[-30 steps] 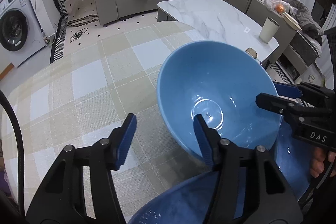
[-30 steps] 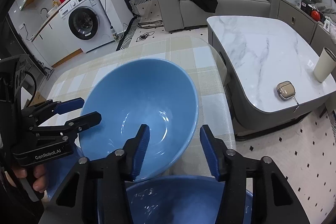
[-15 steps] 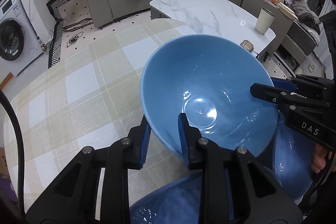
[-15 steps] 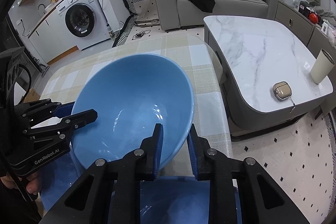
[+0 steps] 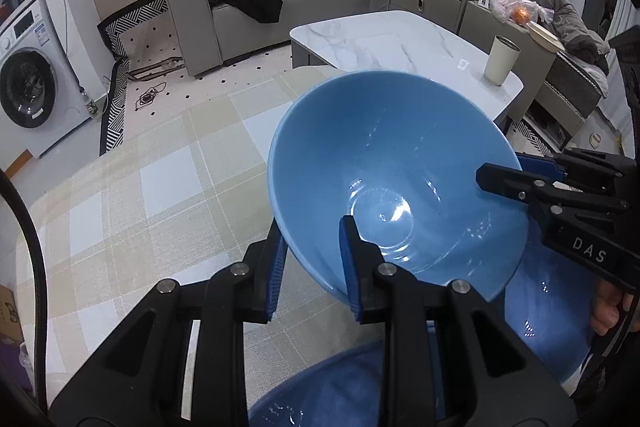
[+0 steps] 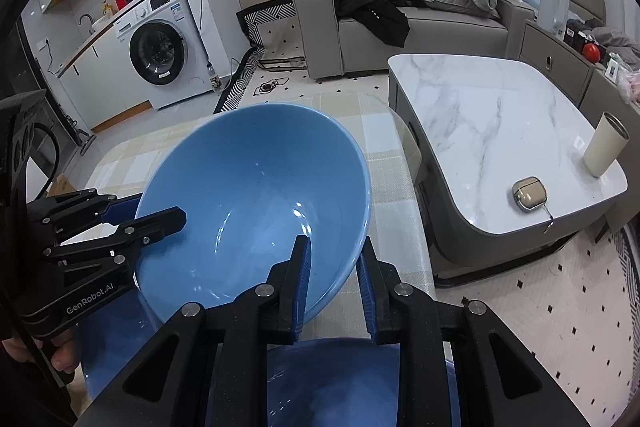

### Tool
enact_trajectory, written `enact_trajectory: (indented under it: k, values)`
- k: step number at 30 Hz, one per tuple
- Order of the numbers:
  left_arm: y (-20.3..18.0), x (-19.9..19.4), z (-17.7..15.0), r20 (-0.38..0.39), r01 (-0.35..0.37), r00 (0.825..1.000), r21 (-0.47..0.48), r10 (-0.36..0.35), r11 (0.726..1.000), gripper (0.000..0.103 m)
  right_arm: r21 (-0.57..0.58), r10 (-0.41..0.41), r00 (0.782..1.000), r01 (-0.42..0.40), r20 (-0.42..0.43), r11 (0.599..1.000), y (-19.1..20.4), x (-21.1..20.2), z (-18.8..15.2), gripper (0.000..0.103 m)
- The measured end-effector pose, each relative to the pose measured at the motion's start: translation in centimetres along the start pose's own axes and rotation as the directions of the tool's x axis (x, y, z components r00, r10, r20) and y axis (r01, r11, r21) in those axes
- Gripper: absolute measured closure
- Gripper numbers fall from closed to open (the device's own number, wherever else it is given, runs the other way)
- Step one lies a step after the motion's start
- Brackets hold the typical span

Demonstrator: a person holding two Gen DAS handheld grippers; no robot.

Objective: Organize plates and bowls
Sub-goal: 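Lift the blue bowl with both grippers and carry it over another blue bowl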

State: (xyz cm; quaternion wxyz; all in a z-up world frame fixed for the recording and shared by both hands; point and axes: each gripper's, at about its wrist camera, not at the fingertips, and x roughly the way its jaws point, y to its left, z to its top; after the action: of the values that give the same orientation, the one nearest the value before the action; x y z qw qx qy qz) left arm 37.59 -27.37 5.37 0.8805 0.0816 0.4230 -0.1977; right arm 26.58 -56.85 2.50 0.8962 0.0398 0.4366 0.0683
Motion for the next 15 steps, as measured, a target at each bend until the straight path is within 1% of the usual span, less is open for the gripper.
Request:
enact_trajectory:
  k: [4, 8, 15]
  values:
    - [-0.1, -0.7, 0.3, 0.02, 0.002, 1.0, -0.016, -0.001, 1.0, 0.08, -0.002, 0.004, 1.0, -0.004, 0.026, 1.0, 0.2, -0.8, 0.1, 0.08]
    - [-0.4, -1.2, 0.4, 0.028, 0.001, 1.0, -0.011, -0.001, 1.0, 0.08, -0.001, 0.004, 1.0, -0.004, 0.025, 1.0, 0.2, -1.0, 0.1, 0.08]
    - [-1.3, -2.8, 0.7, 0.055, 0.003, 0.998, -0.01, -0.003, 1.0, 0.08, 0.007, -0.008, 0.998, 0.007, 0.058, 1.0, 0.0, -2.5, -0.2, 0.08]
